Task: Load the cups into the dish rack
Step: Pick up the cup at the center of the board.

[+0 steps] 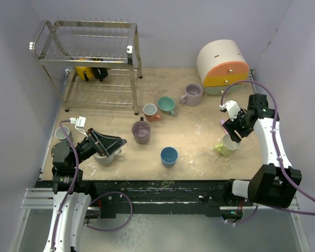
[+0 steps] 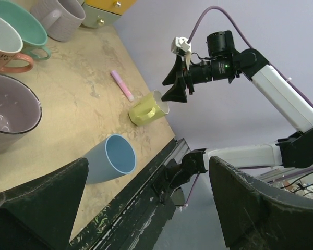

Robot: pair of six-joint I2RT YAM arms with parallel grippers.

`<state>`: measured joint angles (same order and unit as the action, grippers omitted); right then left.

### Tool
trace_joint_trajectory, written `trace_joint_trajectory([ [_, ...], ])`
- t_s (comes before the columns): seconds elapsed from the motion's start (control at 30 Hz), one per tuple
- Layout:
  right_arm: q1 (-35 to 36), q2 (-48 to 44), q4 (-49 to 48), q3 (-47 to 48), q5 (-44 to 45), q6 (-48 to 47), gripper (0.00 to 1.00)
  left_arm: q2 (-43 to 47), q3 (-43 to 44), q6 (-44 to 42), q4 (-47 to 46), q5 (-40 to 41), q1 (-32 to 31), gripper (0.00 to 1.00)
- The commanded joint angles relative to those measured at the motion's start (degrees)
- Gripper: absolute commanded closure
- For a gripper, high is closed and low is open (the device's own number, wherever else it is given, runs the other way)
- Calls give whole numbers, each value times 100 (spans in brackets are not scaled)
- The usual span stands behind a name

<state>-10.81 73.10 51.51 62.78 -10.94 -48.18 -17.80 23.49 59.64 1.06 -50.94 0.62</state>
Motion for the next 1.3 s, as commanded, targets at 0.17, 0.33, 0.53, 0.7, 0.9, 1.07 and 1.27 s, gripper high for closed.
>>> trace_joint_trajectory([
  [0.17, -123, 169, -568, -554, 191, -42, 37, 99, -66, 96, -308, -132, -15, 0],
  [0.33, -132, 317, -877, -878, 96, -7, 44, 105, -91, 96, -293, -140, -18, 1],
  [0.53, -129, 391, -1156, -1063, 57, 2, 67, 108, -98, 105, -277, -132, -14, 1],
  [0.7, -128, 243, -1191, -976, 7, -27, 95, 91, -88, 148, -326, -130, -18, 1],
  [0.9, -127, 195, -802, -379, -480, -183, 100, 107, -73, 370, -519, -131, -18, 2],
  [1.07, -127, 212, -667, 296, -1231, -182, 100, 201, -85, 760, -834, -67, -26, 1],
  [1.27, -119, 143, -481, 1041, -2597, -176, 100, 195, -17, 1183, -1309, 82, -51, 1],
])
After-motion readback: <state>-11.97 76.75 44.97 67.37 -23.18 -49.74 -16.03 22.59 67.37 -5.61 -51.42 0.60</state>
